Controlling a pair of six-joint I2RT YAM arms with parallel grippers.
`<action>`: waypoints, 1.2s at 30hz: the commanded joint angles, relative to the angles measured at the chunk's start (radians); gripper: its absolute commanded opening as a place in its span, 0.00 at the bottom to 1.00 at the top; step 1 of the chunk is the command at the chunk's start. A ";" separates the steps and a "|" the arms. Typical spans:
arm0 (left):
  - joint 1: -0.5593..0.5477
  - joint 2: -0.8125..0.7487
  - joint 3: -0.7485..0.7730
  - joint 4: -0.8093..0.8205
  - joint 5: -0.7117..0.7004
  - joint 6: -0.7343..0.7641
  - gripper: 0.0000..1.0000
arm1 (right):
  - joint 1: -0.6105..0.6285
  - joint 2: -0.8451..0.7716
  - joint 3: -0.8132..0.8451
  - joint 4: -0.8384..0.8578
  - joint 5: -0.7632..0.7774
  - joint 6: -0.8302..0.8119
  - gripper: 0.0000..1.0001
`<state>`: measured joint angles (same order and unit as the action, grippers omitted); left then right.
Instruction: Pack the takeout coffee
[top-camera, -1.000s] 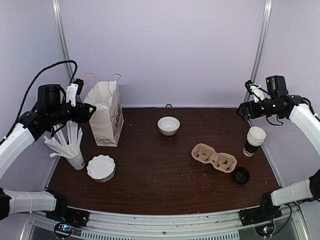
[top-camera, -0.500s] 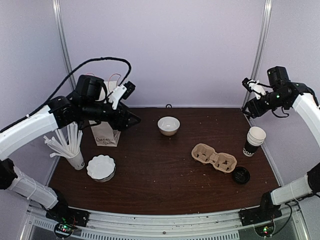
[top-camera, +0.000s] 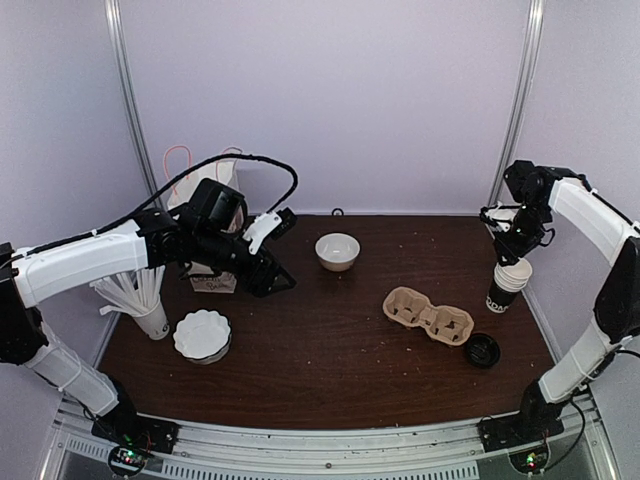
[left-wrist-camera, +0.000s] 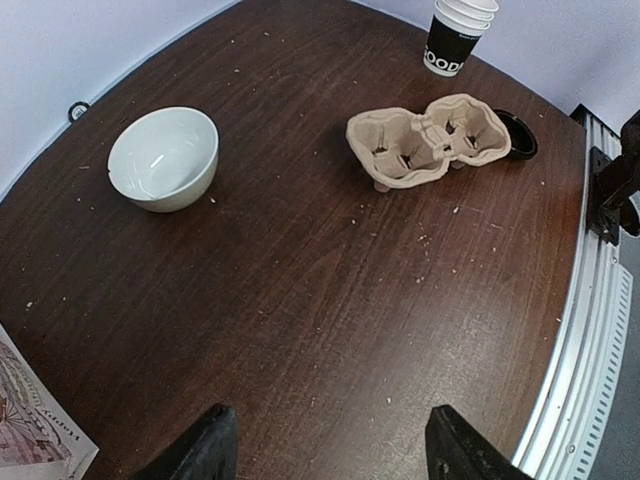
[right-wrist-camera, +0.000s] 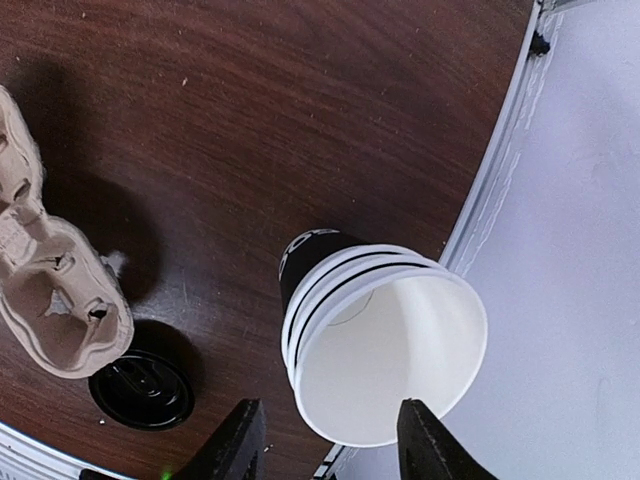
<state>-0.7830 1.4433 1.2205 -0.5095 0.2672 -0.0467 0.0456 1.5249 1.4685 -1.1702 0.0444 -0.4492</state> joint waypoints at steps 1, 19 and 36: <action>-0.005 -0.022 -0.010 0.018 0.024 0.009 0.68 | -0.019 0.051 0.018 -0.063 0.025 0.001 0.48; -0.007 -0.022 -0.016 0.005 -0.001 0.023 0.68 | -0.032 0.117 0.011 -0.078 -0.006 0.007 0.27; -0.019 -0.019 -0.015 -0.004 -0.015 0.026 0.68 | -0.045 0.145 0.015 -0.087 -0.029 -0.003 0.07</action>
<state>-0.7944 1.4399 1.2148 -0.5255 0.2634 -0.0349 0.0208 1.6684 1.4685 -1.2358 0.0219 -0.4477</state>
